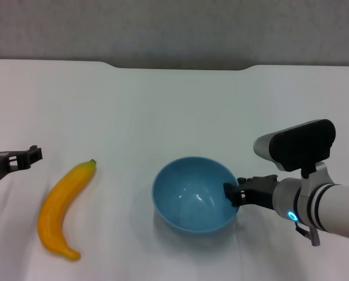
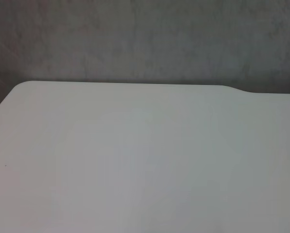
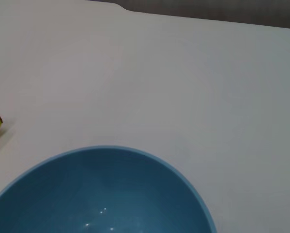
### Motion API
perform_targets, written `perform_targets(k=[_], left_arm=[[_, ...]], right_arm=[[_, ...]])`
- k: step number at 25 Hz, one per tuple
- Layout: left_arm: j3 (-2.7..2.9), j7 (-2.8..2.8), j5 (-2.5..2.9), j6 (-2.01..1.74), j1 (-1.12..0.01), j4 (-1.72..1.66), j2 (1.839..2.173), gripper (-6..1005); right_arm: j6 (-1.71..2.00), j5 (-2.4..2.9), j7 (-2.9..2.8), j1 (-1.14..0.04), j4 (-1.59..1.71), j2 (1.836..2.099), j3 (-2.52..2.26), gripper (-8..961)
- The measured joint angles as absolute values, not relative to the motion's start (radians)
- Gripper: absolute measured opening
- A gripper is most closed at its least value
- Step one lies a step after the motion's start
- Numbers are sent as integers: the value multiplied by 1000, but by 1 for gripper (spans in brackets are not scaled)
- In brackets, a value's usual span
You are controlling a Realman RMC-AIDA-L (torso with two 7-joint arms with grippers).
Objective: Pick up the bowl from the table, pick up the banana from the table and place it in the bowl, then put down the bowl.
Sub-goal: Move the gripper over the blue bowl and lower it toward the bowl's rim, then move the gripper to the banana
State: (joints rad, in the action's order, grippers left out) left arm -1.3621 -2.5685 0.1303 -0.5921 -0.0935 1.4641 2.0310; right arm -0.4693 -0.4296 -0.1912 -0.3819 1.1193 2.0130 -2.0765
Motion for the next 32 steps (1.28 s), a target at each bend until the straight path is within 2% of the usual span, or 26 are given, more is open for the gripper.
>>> perform_targets(k=[7,15,32], left_arm=[[-1362,-2570,131,-593,-93,1462,2031,891],[-1362,-2571,132,-593,-87,1462,2031,891],[-1252,-2641,191,-662,-64,1517,2031,891]], right_arm=[[-468,-423,-188,-379,1119,2011,-2087,200],[-464,-420,-185,-374,1119,2011,-2088,59],[-466,-391,-165,-333,1150,2008,-2029,52]])
